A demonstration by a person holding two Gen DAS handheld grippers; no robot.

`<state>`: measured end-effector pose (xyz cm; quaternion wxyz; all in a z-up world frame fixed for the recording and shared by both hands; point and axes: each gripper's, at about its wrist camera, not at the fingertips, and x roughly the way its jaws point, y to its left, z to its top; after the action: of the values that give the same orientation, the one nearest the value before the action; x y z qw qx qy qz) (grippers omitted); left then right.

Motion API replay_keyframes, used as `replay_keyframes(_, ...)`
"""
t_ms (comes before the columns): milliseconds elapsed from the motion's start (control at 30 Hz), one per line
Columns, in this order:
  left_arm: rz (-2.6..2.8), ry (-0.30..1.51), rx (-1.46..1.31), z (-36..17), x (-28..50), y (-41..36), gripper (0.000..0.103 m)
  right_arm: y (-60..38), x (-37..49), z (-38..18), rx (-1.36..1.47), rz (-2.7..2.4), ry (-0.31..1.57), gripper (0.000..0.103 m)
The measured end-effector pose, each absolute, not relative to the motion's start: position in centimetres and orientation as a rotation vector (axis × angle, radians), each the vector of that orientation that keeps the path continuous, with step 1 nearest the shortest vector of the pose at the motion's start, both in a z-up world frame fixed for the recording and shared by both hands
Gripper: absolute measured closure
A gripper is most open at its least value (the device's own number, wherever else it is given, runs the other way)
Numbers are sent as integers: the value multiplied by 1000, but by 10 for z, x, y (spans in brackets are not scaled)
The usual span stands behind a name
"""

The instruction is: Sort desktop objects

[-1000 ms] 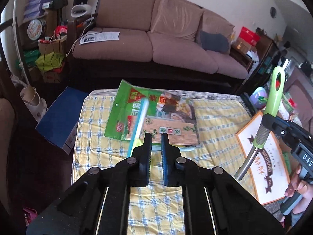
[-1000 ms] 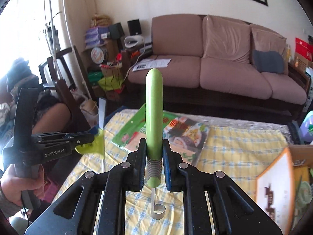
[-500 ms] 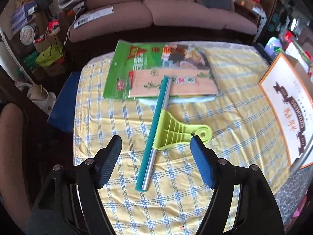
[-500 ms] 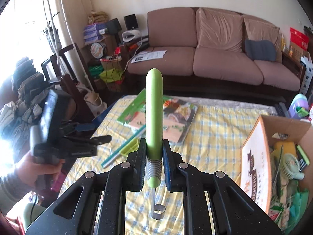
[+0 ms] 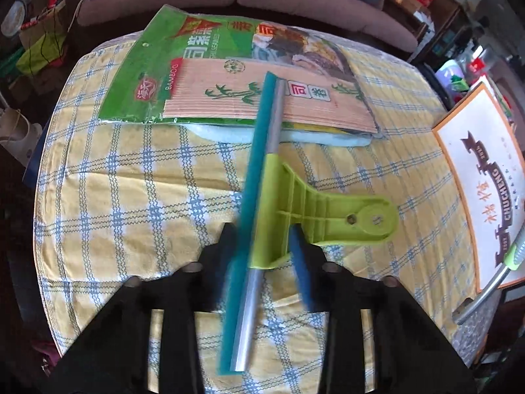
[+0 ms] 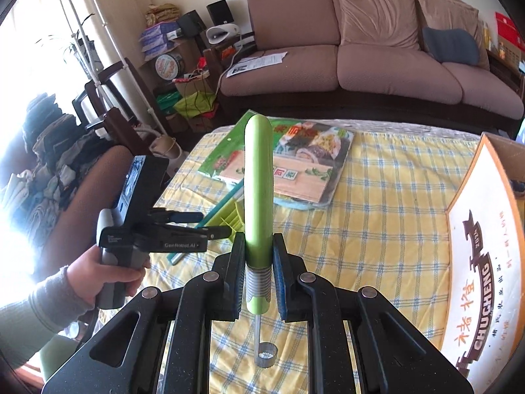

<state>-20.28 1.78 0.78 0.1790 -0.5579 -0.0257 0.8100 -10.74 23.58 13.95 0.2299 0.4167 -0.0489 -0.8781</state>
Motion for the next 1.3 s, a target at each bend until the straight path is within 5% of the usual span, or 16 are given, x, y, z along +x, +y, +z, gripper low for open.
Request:
replay_keyframes(33, 2302, -72, -1567, 10, -201, 16, 83, 236, -108, 137, 1151, -2415, -141, 88)
replay_keyframes(300, 2284, -192, -1514, 38, -196, 10, 98, 239, -107, 133, 1163, -2422, -147, 88)
replay_keyframes(567, 2267, -171, -1531, 60, -192, 17, 97, 234, -95, 151, 1137, -2428, -141, 88)
replay_keyframes(667, 2269, -221, -1576, 47, -191, 9, 86, 232, -91, 153, 1137, -2423, -137, 88)
replay_keyframes(733, 2281, -192, -1597, 39, -191, 7, 49, 231, -90, 151, 1146, -2415, -132, 88)
replay_keyframes(767, 2312, -158, -1602, 37, -189, 7, 41, 231, -91, 150, 1150, -2413, -125, 88)
replay_keyframes(867, 2346, -42, -1453, 51, -180, 15, 38, 232, -90, 148, 1148, -2407, -123, 88)
replay_keyframes(1000, 2160, 485, -1228, 64, -156, 61, 8, 234, -88, 145, 1148, -2394, -129, 88)
replay_keyframes(1133, 1964, 899, -1152, 42, -145, 95, 9, 239, -86, 140, 1154, -2385, -118, 88)
replay_keyframes(1300, 1923, 897, -1175, 19, -166, 111, 25, 245, -88, 133, 1166, -2379, -121, 88)
